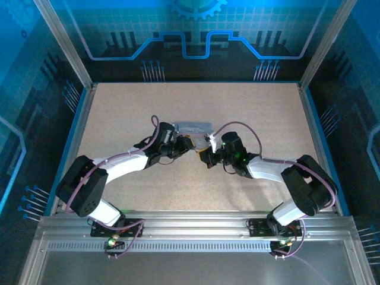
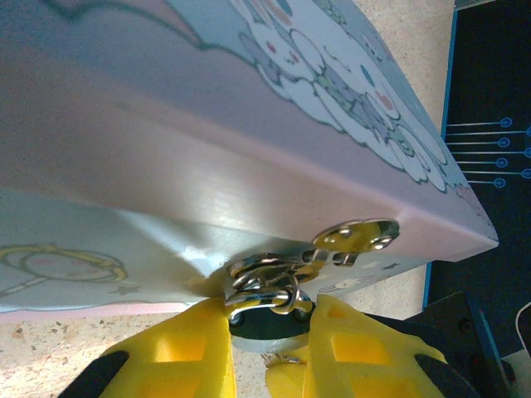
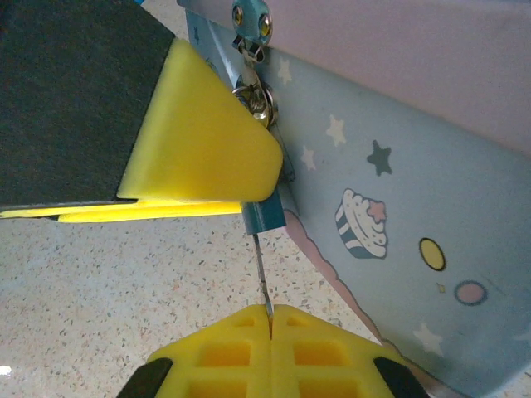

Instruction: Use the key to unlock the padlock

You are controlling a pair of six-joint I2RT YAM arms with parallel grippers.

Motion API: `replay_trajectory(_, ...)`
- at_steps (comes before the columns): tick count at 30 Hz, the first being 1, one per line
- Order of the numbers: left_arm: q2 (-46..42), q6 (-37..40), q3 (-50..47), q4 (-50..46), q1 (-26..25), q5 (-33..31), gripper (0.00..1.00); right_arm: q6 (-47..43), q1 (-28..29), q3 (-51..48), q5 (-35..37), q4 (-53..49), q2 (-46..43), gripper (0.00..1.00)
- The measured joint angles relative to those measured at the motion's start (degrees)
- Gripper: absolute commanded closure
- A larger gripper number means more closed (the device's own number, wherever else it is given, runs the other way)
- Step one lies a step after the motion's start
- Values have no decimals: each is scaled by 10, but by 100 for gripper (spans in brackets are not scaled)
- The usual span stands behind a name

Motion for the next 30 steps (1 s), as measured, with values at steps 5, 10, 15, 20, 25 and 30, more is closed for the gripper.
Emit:
replay_trajectory(5,0,-5,0,3,0,0,91,2,0,0,0,0,0,100)
replay_trajectory(10,0,-6,0,4,0,0,91,3,-2,0,0,0,0,100)
replay_trajectory(15,0,-7,0,4,0,0,91,4,-4,0,0,0,0,100)
replay_trajectory(20,0,-7,0,4,0,0,91,5,-5,0,0,0,0,100)
replay_trajectory(25,0,-7,0,4,0,0,91,6,-8,0,0,0,0,100)
replay_trajectory(30,0,-7,0,5,0,0,91,11,-9,0,0,7,0,100)
